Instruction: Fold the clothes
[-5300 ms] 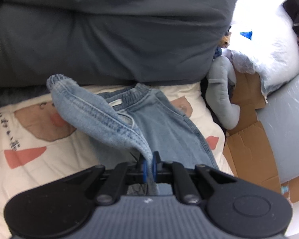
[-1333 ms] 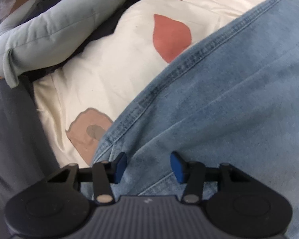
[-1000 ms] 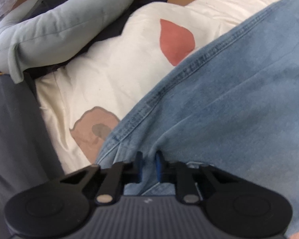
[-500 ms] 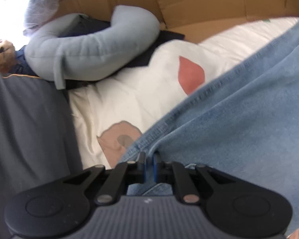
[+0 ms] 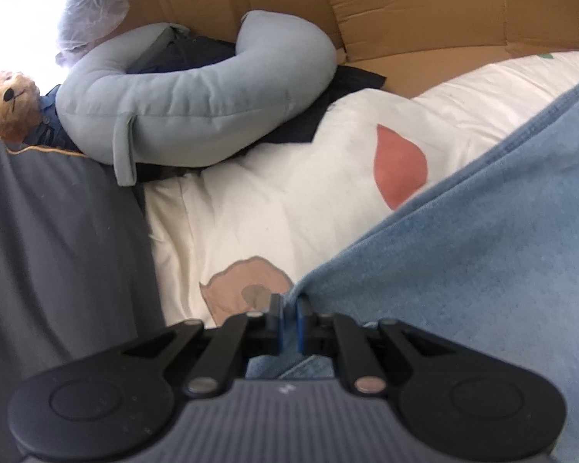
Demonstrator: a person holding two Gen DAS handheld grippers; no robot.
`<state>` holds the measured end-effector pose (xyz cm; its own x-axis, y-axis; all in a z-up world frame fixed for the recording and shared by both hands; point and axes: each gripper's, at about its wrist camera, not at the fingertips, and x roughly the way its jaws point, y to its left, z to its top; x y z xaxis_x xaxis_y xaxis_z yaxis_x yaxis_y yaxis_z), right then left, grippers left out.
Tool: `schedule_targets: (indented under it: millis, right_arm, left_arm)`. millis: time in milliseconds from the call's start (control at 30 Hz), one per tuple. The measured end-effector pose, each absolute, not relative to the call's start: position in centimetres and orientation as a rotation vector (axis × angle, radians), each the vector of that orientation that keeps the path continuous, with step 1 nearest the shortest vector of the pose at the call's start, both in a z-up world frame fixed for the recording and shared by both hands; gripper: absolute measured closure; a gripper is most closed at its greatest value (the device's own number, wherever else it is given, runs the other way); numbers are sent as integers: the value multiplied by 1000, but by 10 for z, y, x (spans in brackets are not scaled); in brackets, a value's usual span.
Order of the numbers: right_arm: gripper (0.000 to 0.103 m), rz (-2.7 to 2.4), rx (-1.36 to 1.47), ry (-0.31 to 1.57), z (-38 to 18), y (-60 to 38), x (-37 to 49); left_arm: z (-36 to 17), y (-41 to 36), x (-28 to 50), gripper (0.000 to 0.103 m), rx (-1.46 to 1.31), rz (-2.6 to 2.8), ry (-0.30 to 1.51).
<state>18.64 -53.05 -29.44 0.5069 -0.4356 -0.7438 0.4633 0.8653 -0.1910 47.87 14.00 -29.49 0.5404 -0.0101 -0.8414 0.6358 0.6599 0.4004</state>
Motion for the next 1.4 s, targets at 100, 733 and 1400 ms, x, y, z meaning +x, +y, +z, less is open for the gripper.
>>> schedule_targets:
  millis: [100, 733, 1400]
  right_arm:
    - [94, -558, 31, 899, -301, -533, 198]
    - [92, -642, 192, 949, -343, -554, 223]
    - [69, -207, 82, 880, -305, -459, 228]
  left_arm:
    - [-299, 136, 485, 97, 779, -426, 929]
    - [-336, 111, 500, 91, 861, -351, 1022]
    - [-307, 6, 433, 56, 715, -697, 839]
